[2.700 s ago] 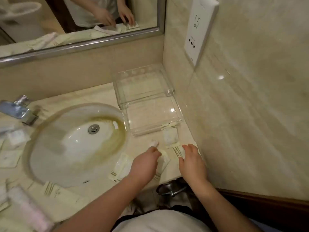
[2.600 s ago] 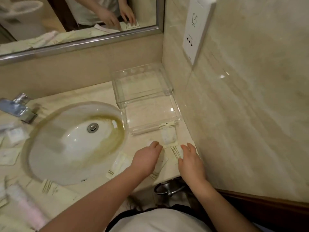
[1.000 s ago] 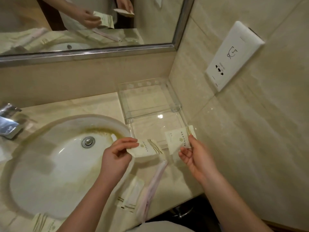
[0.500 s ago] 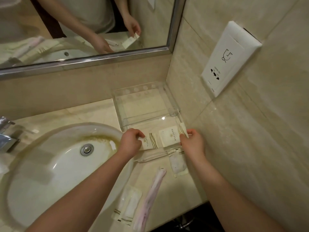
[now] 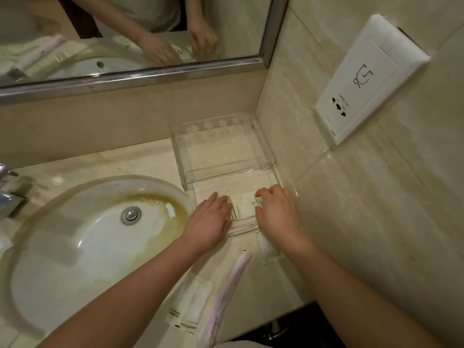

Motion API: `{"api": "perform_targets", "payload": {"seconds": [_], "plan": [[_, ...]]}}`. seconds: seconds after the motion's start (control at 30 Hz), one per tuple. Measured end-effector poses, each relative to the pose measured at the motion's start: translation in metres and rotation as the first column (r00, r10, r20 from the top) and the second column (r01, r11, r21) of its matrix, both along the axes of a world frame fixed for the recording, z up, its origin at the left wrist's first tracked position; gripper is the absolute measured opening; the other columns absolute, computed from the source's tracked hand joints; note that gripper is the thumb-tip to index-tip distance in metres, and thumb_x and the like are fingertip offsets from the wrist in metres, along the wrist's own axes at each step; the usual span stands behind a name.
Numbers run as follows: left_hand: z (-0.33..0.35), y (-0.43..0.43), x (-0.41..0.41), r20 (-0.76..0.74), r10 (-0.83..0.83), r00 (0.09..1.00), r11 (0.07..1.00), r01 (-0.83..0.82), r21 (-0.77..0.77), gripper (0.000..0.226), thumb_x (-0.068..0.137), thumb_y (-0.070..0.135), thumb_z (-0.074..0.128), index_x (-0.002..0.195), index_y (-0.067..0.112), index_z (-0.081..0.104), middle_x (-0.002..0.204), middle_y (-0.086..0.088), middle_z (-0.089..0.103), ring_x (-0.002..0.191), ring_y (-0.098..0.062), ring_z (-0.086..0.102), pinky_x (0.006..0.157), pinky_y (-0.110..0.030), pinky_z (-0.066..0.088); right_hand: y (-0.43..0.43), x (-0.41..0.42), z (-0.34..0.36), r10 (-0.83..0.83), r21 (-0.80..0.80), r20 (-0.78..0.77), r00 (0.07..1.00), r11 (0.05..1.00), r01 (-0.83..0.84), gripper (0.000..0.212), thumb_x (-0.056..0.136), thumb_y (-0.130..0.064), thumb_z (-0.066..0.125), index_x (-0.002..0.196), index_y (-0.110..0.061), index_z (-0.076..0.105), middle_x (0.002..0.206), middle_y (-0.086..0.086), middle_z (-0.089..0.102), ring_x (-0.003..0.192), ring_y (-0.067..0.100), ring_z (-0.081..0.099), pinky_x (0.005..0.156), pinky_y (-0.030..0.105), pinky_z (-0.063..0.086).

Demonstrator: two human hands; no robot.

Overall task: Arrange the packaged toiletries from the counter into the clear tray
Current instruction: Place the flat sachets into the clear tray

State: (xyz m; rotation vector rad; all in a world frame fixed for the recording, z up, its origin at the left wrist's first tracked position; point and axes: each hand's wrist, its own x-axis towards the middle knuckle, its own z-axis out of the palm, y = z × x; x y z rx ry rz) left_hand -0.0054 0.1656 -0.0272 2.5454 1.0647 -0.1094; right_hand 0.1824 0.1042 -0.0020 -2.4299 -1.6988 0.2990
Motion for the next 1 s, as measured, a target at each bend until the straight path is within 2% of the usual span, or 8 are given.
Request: {"api": "perform_targets", "payload": {"seconds": [0.13, 0.33, 0.47, 0.6, 0.7, 0.8, 0.9, 1.0], "plan": [[0.001, -0.011, 0.000, -0.075, -0.033, 0.997, 0.999, 0.031, -0.024, 0.057, 0.101, 0.044, 0.033, 0.150, 0.017, 0.033, 0.161, -0.006, 0.025, 0.149, -0.030, 0.016, 0.119, -0.040, 0.021, 0.016, -0.005, -0.011, 0.099, -0.090, -0.102, 0.990, 0.990, -0.108, 0.042, 0.087, -0.028, 0.065, 0.128, -0.024, 0.059, 0.127, 0.005, 0.055, 0.118, 0.026, 0.048, 0.095, 0.037, 0.043], [0.000, -0.016, -0.002, -0.096, -0.047, 0.994, 0.998, 0.042, -0.052, 0.064, 0.100, 0.052, 0.026, 0.153, 0.016, 0.025, 0.163, -0.007, 0.017, 0.150, -0.030, 0.009, 0.120, -0.041, 0.017, 0.021, -0.005, -0.022, 0.068, -0.114, -0.094, 0.993, 0.990, -0.078, 0.041, 0.083, -0.032, 0.070, 0.122, -0.025, 0.057, 0.119, 0.005, 0.052, 0.111, 0.024, 0.048, 0.087, 0.034, 0.044], [0.000, -0.019, -0.006, 0.018, 0.014, 1.000, 0.994, -0.012, -0.112, 0.058, 0.102, 0.044, 0.031, 0.152, 0.014, 0.029, 0.161, -0.009, 0.023, 0.149, -0.032, 0.013, 0.121, -0.041, 0.017, 0.018, -0.005, -0.020, 0.056, -0.107, -0.178, 0.982, 0.991, -0.075, 0.041, 0.085, -0.033, 0.068, 0.123, -0.023, 0.058, 0.120, 0.005, 0.053, 0.113, 0.025, 0.048, 0.090, 0.037, 0.047], [0.012, -0.027, -0.019, 0.351, 0.131, 0.927, 0.990, -0.103, -0.096, 0.035, 0.089, 0.008, 0.052, 0.122, 0.008, 0.063, 0.122, -0.009, 0.061, 0.118, -0.027, 0.054, 0.101, -0.034, 0.043, -0.005, -0.010, -0.001, -0.035, 0.064, -0.268, 0.963, 0.997, 0.054, 0.031, 0.088, -0.027, 0.065, 0.118, -0.018, 0.061, 0.116, 0.005, 0.058, 0.110, 0.023, 0.053, 0.089, 0.035, 0.046], [0.019, -0.042, -0.049, 0.427, 0.182, 0.886, 0.981, -0.136, -0.134, 0.023, 0.081, 0.003, 0.059, 0.096, 0.014, 0.071, 0.096, 0.002, 0.064, 0.093, -0.016, 0.060, 0.080, -0.028, 0.049, -0.046, -0.019, 0.006, -0.170, 0.142, -0.284, 0.943, 0.966, 0.217, 0.028, 0.086, -0.029, 0.067, 0.111, -0.017, 0.060, 0.110, 0.004, 0.059, 0.104, 0.022, 0.056, 0.087, 0.034, 0.045], [0.013, -0.060, -0.080, 0.351, 0.145, 0.925, 0.976, -0.075, -0.205, 0.020, 0.078, 0.014, 0.065, 0.097, 0.021, 0.069, 0.095, 0.007, 0.061, 0.090, -0.012, 0.058, 0.077, -0.035, 0.052, -0.082, -0.028, -0.002, -0.316, 0.039, -0.260, 0.912, 0.941, 0.337, 0.042, 0.082, -0.039, 0.071, 0.115, -0.018, 0.055, 0.116, 0.005, 0.055, 0.110, 0.023, 0.052, 0.092, 0.035, 0.043], [0.005, -0.073, -0.100, 0.087, -0.032, 0.996, 0.971, 0.052, -0.235, 0.049, 0.073, 0.035, 0.072, 0.120, 0.029, 0.062, 0.114, 0.009, 0.059, 0.104, -0.014, 0.053, 0.088, -0.032, 0.047, -0.095, -0.033, -0.016, -0.385, -0.036, -0.239, 0.891, 0.921, 0.388, 0.064, 0.077, -0.044, 0.074, 0.130, -0.016, 0.050, 0.132, 0.009, 0.051, 0.122, 0.028, 0.048, 0.101, 0.040, 0.041], [0.001, -0.081, -0.110, -0.099, -0.143, 0.985, 0.972, 0.121, -0.203, 0.071, 0.069, 0.041, 0.075, 0.134, 0.032, 0.048, 0.129, 0.010, 0.048, 0.113, -0.015, 0.046, 0.093, -0.029, 0.041, -0.097, -0.037, -0.023, -0.393, -0.088, -0.251, 0.885, 0.919, 0.384, 0.079, 0.077, -0.042, 0.075, 0.143, -0.015, 0.041, 0.140, 0.012, 0.050, 0.127, 0.031, 0.047, 0.102, 0.042, 0.041]]}}
